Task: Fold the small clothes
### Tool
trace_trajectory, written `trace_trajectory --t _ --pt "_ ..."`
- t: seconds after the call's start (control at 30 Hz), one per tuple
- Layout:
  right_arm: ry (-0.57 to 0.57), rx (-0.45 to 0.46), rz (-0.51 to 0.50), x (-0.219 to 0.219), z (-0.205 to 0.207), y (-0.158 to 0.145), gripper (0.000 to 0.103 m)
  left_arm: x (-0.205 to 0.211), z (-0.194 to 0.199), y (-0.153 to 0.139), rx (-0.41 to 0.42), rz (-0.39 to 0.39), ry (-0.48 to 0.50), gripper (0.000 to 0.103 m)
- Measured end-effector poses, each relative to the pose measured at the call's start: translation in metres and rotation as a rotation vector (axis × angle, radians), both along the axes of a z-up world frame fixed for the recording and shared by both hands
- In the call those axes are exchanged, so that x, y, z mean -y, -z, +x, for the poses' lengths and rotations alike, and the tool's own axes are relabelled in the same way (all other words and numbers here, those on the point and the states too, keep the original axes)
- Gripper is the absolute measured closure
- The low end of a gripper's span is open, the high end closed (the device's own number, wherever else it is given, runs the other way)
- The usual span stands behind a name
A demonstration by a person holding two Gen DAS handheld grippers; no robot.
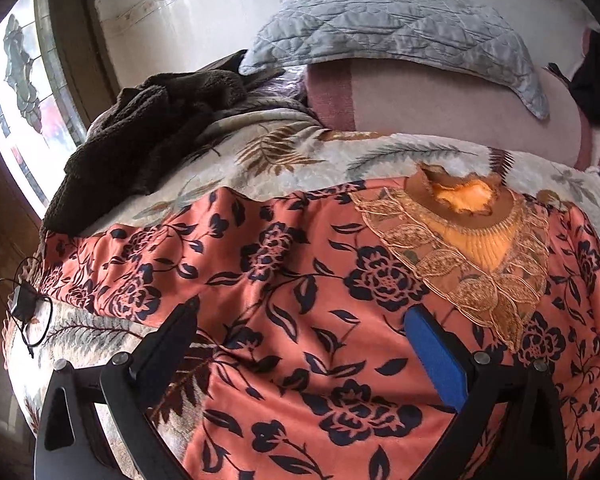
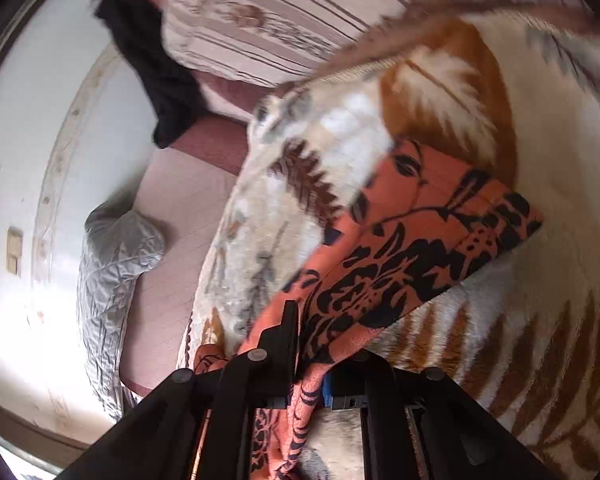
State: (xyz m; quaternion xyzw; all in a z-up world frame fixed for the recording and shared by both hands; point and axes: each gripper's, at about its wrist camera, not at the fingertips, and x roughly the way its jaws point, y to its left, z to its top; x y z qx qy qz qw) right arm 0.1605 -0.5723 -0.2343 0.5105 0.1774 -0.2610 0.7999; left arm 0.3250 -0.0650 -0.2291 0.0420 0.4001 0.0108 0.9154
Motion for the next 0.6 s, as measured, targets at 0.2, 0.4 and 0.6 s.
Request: trace_trajectory --t 0.2,0.4,0.6 --pt "-0.217 0.129 -0.243 -0.082 0.041 -0.084 0.093 -0.048 0.015 -0.007 -0.002 -0.029 -0.13 0.0" --pt "-0.555 0.083 -0.39 -0.212 0.129 -0.106 0.093 -0.093 0.021 -0.011 0.003 -0.037 -0.229 0.0" --pt "-0.833 -0.069 -0.38 -0.334 0.198 -0.05 0.09 -0.138 0.021 -0.015 0.011 -0.019 -0.301 0.0"
